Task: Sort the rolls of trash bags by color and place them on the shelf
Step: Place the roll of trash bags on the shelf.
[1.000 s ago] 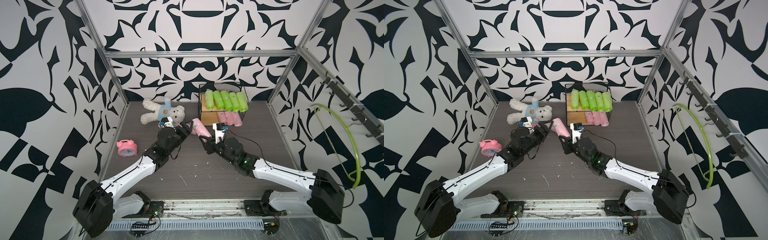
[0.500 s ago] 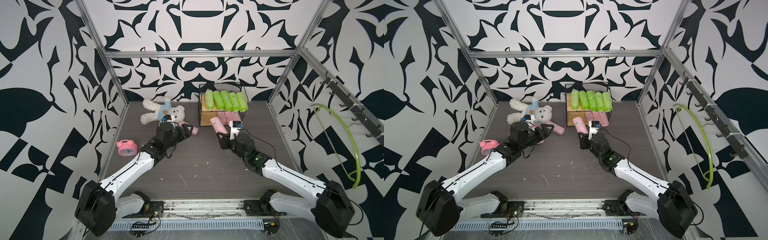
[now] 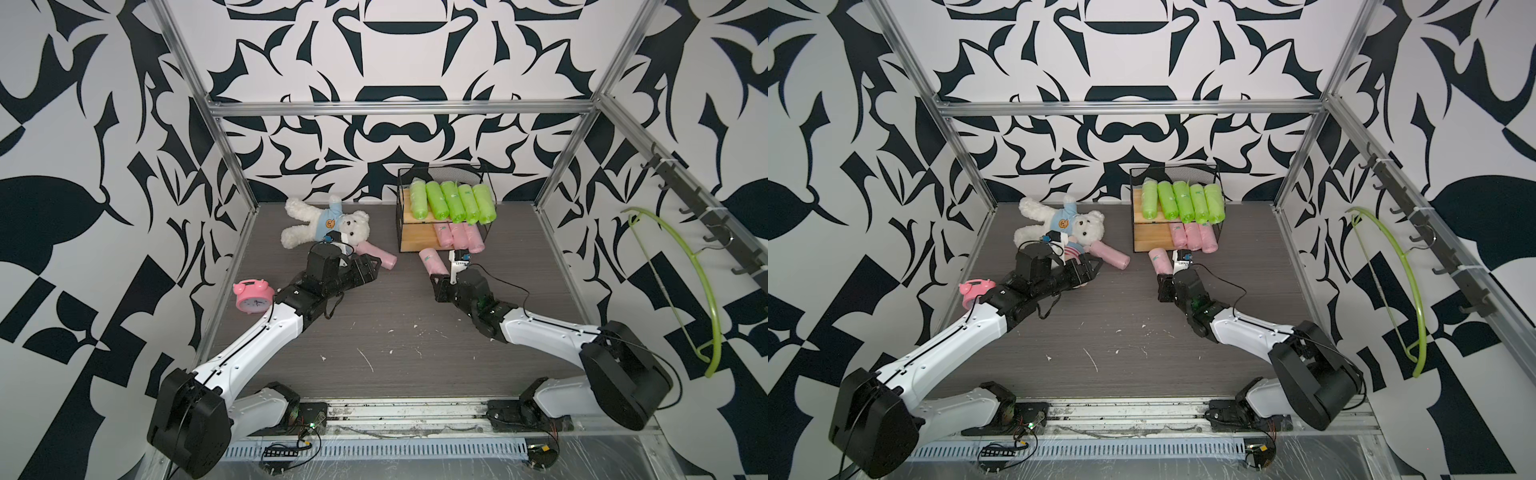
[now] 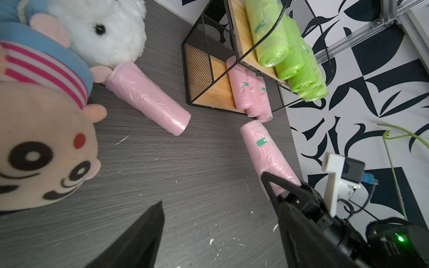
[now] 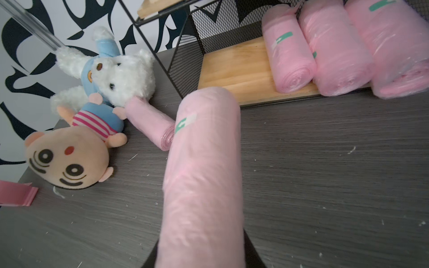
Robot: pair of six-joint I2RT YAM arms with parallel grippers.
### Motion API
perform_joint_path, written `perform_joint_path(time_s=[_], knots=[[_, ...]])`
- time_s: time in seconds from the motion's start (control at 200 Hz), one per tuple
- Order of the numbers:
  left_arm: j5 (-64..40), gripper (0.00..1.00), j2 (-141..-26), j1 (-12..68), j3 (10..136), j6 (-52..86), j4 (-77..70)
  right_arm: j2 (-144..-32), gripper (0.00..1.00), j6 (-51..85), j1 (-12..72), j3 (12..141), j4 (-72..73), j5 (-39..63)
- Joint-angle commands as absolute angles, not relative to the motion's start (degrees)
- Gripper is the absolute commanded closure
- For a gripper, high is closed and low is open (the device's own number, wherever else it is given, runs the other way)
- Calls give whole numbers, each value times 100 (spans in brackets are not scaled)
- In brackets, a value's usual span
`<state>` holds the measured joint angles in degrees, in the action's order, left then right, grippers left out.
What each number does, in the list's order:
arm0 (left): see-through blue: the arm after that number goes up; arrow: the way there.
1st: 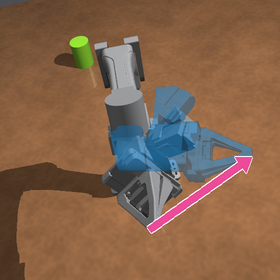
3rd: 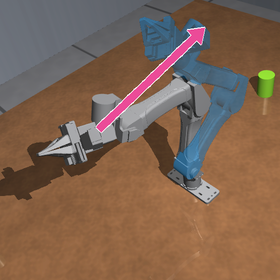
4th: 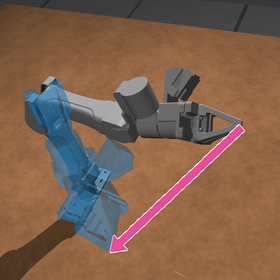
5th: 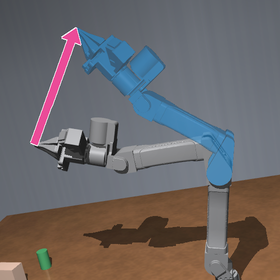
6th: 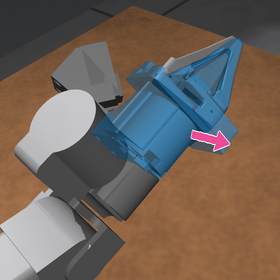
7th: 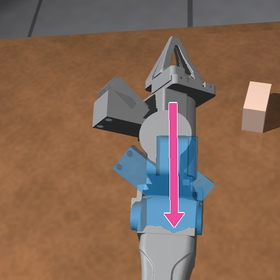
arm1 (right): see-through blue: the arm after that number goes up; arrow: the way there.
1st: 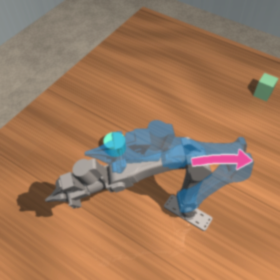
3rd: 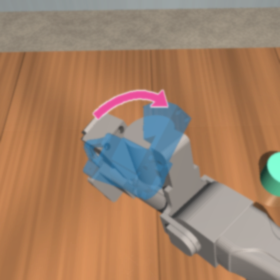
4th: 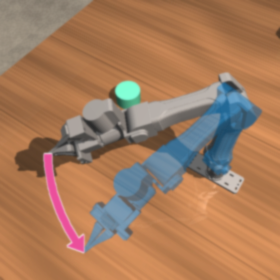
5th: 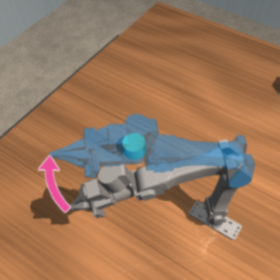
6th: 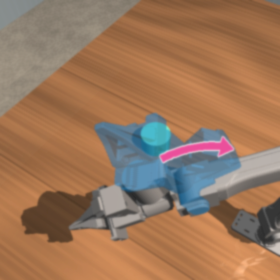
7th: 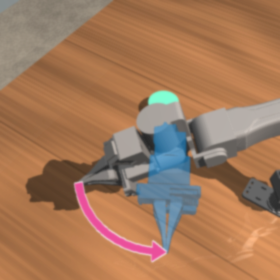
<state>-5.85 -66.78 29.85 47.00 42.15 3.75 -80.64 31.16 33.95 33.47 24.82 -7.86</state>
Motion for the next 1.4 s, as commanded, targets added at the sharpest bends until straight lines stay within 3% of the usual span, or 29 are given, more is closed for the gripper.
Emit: perform_joint_path(time_s=[0.0, 0.365, 0.73, 1.075, 1.395], knots=[[-606, 16, -6608, 2953, 4794, 3973, 506, -8414, 69, 3151, 3291, 3647, 3560, -981], [-871, 16, -6877, 2950, 4955, 3955, 398, -10208, 69, 3275, 3009, 4580, 4841, -1292], [-1073, 16, -7148, 2943, 5098, 3920, 301, -11537, 69, 3692, 2679, 5737, 5014, -1138], [-1140, 16, -7206, 2944, 5106, 3937, 264, -12123, 67, 4022, 2490, 6272, 4930, -1166], [-1214, 11, -7218, 2944, 5107, 3981, 227, -12362, 58, 4333, 2377, 6474, 4871, -1160]])
